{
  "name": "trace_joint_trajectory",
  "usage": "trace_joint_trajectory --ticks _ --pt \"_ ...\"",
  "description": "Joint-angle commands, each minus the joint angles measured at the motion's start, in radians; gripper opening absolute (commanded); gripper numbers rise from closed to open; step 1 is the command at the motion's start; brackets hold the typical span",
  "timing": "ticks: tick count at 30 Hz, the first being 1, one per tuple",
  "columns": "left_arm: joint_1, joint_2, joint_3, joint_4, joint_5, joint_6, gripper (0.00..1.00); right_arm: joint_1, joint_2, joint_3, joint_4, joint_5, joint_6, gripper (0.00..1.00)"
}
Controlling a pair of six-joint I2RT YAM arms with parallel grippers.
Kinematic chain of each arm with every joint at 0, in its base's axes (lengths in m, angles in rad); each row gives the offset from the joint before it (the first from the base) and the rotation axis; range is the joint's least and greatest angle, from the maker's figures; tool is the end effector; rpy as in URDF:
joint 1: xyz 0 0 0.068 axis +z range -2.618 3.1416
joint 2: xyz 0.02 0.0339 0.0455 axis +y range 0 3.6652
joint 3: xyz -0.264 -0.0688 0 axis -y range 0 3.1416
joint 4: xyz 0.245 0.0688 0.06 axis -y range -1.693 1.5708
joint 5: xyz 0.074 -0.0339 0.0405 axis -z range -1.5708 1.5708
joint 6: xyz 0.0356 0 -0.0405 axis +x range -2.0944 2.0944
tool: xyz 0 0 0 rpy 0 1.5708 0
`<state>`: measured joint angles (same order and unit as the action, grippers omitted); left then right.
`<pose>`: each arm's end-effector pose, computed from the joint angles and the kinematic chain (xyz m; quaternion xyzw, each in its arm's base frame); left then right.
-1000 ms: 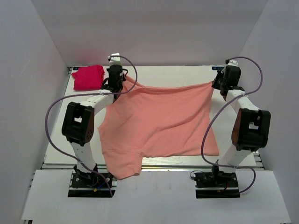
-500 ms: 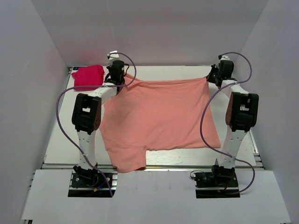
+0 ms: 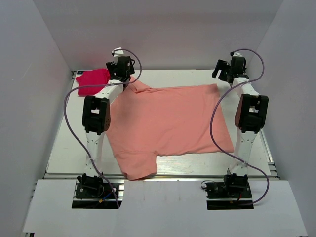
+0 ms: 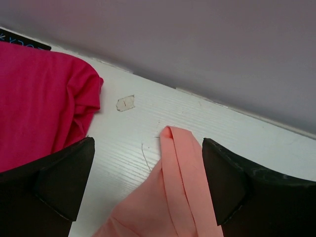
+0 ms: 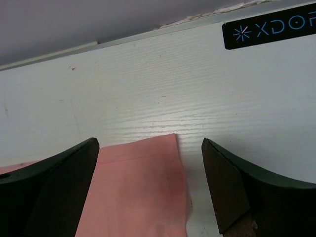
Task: Fold and stack the t-shirts
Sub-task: Flatten out the tshirt
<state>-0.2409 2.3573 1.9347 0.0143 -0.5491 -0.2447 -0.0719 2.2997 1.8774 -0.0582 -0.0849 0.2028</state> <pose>0.5393 -0.1133 0.2128 -0.1504 0.8042 0.0929 0.5675 0.5398 -0.0359 0.2141 0.0952 0.8492 0.0701 0.5146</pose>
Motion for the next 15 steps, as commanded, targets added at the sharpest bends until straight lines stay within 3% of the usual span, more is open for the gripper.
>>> trace_joint_trajectory --ticks 1,7,11,15 --pt "0.003 -0.134 0.009 -0.037 0.058 -0.002 1.00 -0.003 -0.109 0.039 -0.063 0.028 0.001 0.90" --pt "-0.020 -0.370 -0.213 -0.161 0.106 -0.002 1.00 -0.002 -0.310 -0.134 -0.216 0.039 0.050 0.90" --pt "-0.029 -0.547 -0.432 -0.255 0.244 -0.056 1.00 -0.003 -0.454 -0.407 -0.219 0.025 0.115 0.90" --pt "-0.029 -0.689 -0.675 -0.180 0.348 -0.071 1.00 0.003 -0.562 -0.624 -0.233 -0.006 0.113 0.90"
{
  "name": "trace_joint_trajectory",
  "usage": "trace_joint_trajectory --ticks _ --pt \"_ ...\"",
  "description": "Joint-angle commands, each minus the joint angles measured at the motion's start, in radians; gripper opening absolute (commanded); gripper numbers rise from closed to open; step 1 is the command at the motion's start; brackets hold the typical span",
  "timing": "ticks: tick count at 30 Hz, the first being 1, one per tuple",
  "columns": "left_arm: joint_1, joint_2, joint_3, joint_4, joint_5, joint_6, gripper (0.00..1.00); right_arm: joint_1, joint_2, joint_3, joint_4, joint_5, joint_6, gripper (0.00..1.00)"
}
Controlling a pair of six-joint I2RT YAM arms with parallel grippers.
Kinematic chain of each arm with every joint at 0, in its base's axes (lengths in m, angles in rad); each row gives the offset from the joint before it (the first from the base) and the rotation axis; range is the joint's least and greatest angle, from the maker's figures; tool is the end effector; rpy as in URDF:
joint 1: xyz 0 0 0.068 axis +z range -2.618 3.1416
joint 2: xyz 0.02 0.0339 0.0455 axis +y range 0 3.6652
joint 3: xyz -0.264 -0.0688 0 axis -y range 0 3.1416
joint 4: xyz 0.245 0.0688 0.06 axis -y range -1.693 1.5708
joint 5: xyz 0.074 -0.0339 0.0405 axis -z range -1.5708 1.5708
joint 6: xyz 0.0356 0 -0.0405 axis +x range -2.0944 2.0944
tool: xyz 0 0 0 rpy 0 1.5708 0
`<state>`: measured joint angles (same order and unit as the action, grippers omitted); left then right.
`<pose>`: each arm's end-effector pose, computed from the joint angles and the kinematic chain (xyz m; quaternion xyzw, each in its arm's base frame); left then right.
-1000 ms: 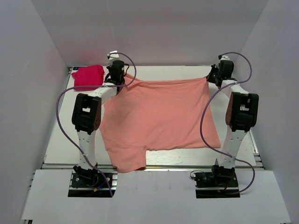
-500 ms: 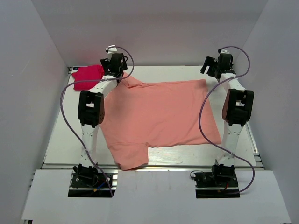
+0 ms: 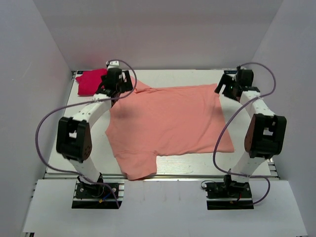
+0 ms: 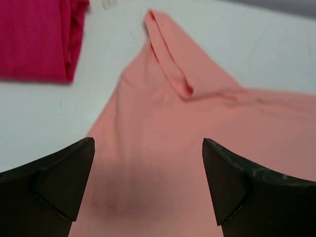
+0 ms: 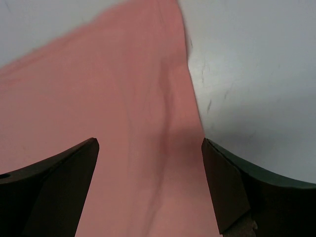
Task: Fold and stack the t-shirts
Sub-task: Flatten out the tshirt
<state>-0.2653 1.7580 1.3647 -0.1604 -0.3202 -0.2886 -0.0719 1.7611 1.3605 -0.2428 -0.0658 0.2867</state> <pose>0.3987 -0.0967 0.2777 -0.0877 0.8613 0.0025 0.5004 0.4057 -0.0269 0.2667 0.1449 0.8822 0.0772 0.4413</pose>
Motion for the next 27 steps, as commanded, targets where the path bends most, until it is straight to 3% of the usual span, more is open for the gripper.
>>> trace_joint_trajectory --ticks 1,8,14,27 --pt "-0.005 -0.101 -0.163 0.008 0.144 -0.018 1.00 0.001 -0.035 -0.121 -0.052 -0.020 0.026 0.90" --pt "-0.005 -0.017 -0.228 0.058 0.248 0.002 1.00 0.006 0.015 -0.175 -0.050 -0.095 0.019 0.90" --pt "0.015 0.156 -0.121 0.055 0.313 -0.007 1.00 0.007 0.107 -0.101 -0.075 -0.088 0.032 0.90" --pt "0.046 0.466 0.193 -0.033 0.236 -0.017 1.00 -0.003 0.369 0.171 -0.154 -0.037 0.085 0.90"
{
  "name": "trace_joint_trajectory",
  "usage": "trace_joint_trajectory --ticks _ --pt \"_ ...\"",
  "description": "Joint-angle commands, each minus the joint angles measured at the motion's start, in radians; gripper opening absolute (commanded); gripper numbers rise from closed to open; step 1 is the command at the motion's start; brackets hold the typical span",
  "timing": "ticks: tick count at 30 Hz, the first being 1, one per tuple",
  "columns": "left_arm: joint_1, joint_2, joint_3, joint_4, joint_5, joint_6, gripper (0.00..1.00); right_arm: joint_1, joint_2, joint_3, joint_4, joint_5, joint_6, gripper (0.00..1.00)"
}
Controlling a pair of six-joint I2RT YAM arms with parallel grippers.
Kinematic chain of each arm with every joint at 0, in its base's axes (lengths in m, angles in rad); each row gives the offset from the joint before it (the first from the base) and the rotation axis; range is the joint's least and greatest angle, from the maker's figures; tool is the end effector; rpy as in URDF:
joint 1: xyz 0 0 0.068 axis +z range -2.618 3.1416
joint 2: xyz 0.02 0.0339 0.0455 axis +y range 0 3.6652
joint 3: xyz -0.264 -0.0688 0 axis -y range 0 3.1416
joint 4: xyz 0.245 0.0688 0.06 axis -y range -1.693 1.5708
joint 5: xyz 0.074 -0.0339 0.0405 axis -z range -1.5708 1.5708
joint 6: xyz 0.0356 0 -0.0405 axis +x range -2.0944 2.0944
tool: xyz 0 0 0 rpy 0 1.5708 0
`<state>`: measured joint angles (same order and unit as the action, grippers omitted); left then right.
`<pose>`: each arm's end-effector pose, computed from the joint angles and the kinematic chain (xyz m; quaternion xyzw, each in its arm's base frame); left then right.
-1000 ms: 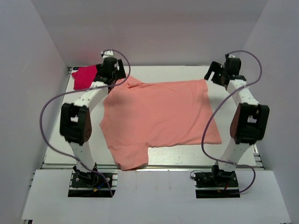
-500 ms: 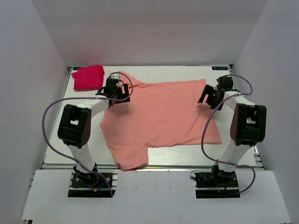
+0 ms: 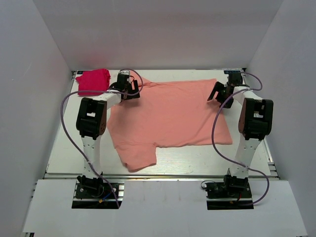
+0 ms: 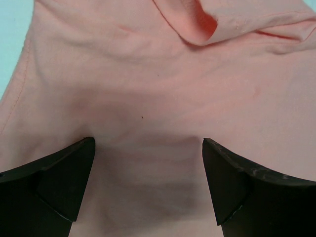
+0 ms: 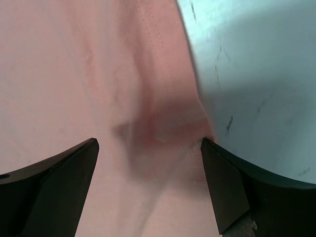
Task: Fold and stack the t-shirts
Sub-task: Flatten out the tshirt
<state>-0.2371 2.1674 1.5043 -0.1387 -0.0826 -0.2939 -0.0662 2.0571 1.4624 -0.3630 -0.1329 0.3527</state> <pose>0.4619 -0.1086 0.1497 -0.0418 0.9254 -0.0614 0.3717 0.4422 -0.0246 0.1699 0.1782 0.9347 0.1056 0.2890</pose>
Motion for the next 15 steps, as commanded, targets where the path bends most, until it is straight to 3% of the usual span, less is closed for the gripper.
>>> trace_joint_trajectory --ticks 1,8,15 --pt "0.027 0.092 0.080 -0.065 0.007 -0.011 1.00 -0.009 0.110 0.087 -0.043 0.032 0.020 0.90" --pt "0.036 0.177 0.280 -0.121 0.030 0.021 1.00 -0.009 0.178 0.226 -0.089 0.026 0.029 0.90" --pt "0.045 -0.026 0.257 -0.188 0.029 0.042 1.00 0.003 -0.030 0.189 -0.096 -0.005 -0.008 0.90"
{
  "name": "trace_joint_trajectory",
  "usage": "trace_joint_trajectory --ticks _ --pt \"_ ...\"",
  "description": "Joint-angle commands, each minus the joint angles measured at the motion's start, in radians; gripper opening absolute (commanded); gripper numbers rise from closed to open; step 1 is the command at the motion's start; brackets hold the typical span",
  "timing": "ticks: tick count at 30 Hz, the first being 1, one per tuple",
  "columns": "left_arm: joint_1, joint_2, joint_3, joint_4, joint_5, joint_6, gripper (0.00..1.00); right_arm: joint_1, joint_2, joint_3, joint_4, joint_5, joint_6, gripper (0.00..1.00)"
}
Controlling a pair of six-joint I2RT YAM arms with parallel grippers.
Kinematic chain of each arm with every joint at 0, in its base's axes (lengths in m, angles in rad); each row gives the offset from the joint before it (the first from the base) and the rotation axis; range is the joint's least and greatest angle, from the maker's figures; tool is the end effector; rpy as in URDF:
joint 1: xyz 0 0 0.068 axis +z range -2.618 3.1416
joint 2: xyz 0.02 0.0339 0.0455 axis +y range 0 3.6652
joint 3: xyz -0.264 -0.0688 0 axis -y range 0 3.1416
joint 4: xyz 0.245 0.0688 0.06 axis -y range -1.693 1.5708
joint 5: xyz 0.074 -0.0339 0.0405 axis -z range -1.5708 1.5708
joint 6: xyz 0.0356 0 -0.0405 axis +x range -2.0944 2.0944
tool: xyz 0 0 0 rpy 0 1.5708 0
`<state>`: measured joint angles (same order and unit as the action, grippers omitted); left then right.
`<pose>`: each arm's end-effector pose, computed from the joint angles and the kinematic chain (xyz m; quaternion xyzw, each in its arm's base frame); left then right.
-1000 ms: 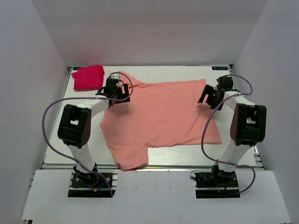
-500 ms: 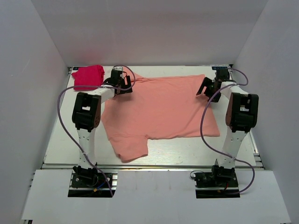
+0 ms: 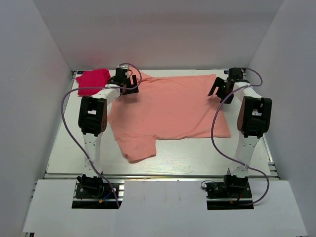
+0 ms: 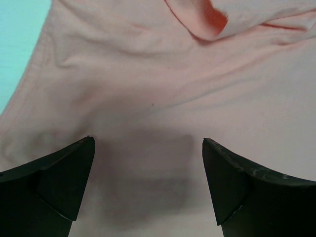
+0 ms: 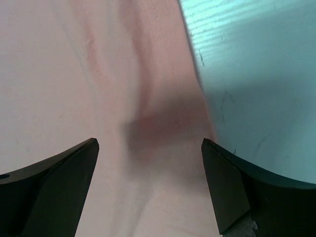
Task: Fold and stack the t-shirts
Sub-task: Flatten out the tshirt
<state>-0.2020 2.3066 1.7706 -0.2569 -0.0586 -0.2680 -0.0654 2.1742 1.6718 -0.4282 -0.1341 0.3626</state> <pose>0.5053 -0.1014 0.1576 -0.0416 0.9240 -0.0619 0.3749 0.4780 -0.0265 0.1779 0.1805 0.9299 0.1094 0.3011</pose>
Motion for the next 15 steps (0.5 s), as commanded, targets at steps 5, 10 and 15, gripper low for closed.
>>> trace_joint_trajectory --ticks 5,10,15 --pt "-0.014 -0.484 -0.328 -0.142 -0.046 -0.063 1.00 -0.001 -0.419 -0.328 0.055 0.062 0.015 0.90" --pt "-0.024 -0.942 -0.774 -0.131 -0.014 -0.215 1.00 0.001 -0.657 -0.571 0.097 0.064 0.062 0.90" --pt "-0.045 -1.242 -1.011 -0.131 0.149 -0.258 1.00 0.003 -0.809 -0.752 0.140 0.054 0.081 0.90"
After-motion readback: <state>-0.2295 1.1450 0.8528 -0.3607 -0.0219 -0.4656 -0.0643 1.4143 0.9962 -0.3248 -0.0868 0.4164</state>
